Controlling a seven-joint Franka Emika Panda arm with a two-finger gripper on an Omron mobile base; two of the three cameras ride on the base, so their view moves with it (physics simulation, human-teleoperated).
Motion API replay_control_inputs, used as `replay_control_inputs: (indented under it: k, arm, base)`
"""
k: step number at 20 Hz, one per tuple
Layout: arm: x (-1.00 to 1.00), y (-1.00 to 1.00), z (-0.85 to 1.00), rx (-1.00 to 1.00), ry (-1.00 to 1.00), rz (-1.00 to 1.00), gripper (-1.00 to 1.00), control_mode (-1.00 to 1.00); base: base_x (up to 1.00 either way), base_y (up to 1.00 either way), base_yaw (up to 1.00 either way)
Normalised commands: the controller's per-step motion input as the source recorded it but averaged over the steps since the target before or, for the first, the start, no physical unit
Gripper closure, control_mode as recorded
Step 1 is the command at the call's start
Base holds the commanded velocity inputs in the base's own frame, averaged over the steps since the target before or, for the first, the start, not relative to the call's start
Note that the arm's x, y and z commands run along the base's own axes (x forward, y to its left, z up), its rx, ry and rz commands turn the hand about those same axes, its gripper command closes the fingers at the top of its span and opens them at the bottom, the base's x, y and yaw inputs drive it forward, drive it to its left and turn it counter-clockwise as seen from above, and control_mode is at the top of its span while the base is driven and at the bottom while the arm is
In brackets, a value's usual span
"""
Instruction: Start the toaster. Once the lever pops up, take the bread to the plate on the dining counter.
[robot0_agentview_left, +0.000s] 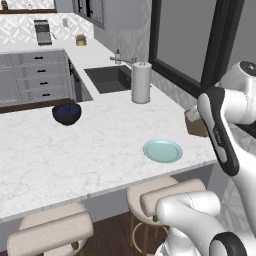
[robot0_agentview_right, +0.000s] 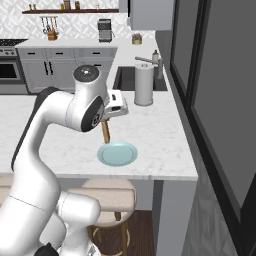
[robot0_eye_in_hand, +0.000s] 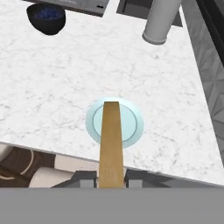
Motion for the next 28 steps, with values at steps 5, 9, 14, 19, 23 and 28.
replay_control_inputs:
  k: [5, 9, 14, 19, 23, 28]
  arm:
    - [0.35, 0.10, -0.56, 0.04, -0.06, 0.02, 1.00, -1.00]
    - [0.18, 0.10, -0.44, 0.14, -0.07, 0.07, 1.00, -1.00]
    - [0.17, 0.00, -0.28, 0.23, -0.01, 0.08, 1.00, -1.00]
    - [0.50, 0.21, -0.09, 0.14, 0.04, 0.05, 1.00, -1.00]
    - [0.27, 0.29, -0.14, 0.12, 0.04, 0.06, 1.00, -1.00]
    - [0.22, 0.07, -0.43, 0.06, 0.06, 0.03, 1.00, -1.00]
  base:
    - [0.00, 0.00, 0.00]
    - [0.00, 0.00, 0.00]
    - [0.00, 0.00, 0.00]
    - [0.00, 0.00, 0.00]
    - [0.00, 0.00, 0.00]
    - [0.00, 0.00, 0.00]
